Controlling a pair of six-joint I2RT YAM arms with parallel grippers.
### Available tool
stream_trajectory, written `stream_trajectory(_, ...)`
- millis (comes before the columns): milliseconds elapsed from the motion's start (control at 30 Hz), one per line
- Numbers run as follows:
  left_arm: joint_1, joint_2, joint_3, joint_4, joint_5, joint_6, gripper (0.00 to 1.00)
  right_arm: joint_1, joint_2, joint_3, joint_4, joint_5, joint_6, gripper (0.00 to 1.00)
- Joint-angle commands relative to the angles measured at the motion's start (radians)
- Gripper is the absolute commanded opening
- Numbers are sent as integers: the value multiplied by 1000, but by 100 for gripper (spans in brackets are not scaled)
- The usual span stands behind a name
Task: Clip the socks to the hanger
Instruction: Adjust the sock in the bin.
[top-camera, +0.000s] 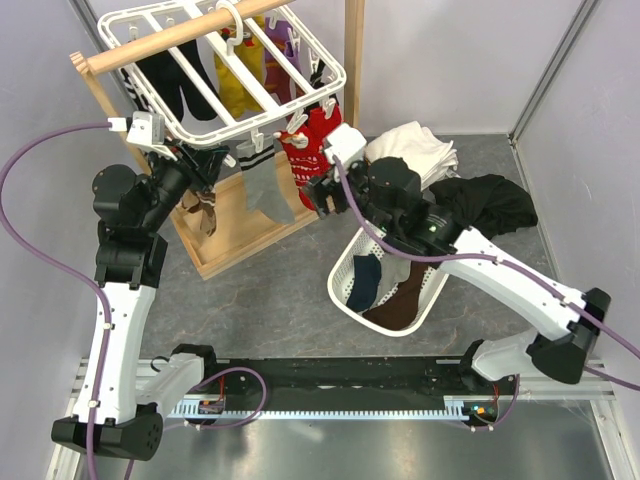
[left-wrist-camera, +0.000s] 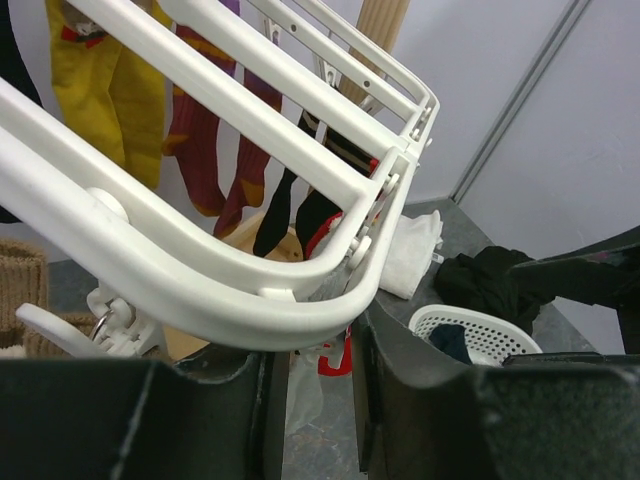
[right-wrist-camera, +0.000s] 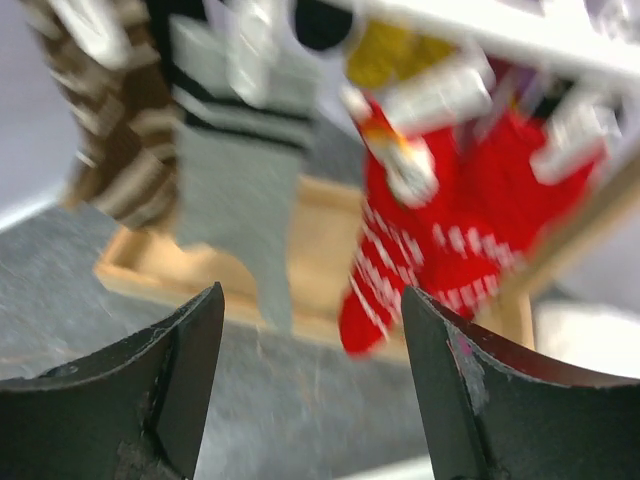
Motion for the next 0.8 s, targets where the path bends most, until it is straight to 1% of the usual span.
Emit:
stream_trajectory(0, -16, 15, 31, -11, -48, 68, 2, -53, -85, -119, -286, 160, 170, 79)
stream_trajectory(133, -25, 21, 37, -20, -57, 53, 2, -121, -142, -229, -405, 176, 289, 80)
stream_trajectory(233, -34, 24, 42, -18, -58, 52, 2, -173, -150, -291, -467, 203, 332, 81)
stream_trajectory(333, -43, 27, 45, -20, -60, 49, 2, -255, -137, -347, -482, 203, 389, 81)
stream_trajectory(367, -46, 27, 45, -20, -62, 48, 2, -283, -122, -370, -481, 178, 403, 80)
stream_trajectory(400, -49, 27, 44, -20, -62, 47, 2, -330, -111, -380, -475, 162, 413, 80)
stream_trajectory(467, -55, 27, 36, -17, -65, 48, 2, -386, -75, -407, -442, 131, 439, 79)
stream_trajectory(600, -65, 22, 25, -17, -75, 56, 2, -457, -2, -447, -383, 114, 470, 74)
stream_trajectory(667, -68, 19, 22, -18, -78, 58, 2, -510, 22, -485, -315, 105, 478, 72)
stream_trajectory(700, -69, 19, 22, -17, -80, 64, 2, -532, 28, -499, -254, 79, 476, 71)
stream_trajectory(767, -72, 21, 22, -18, -83, 65, 2, -584, 53, -524, -199, 59, 469, 71)
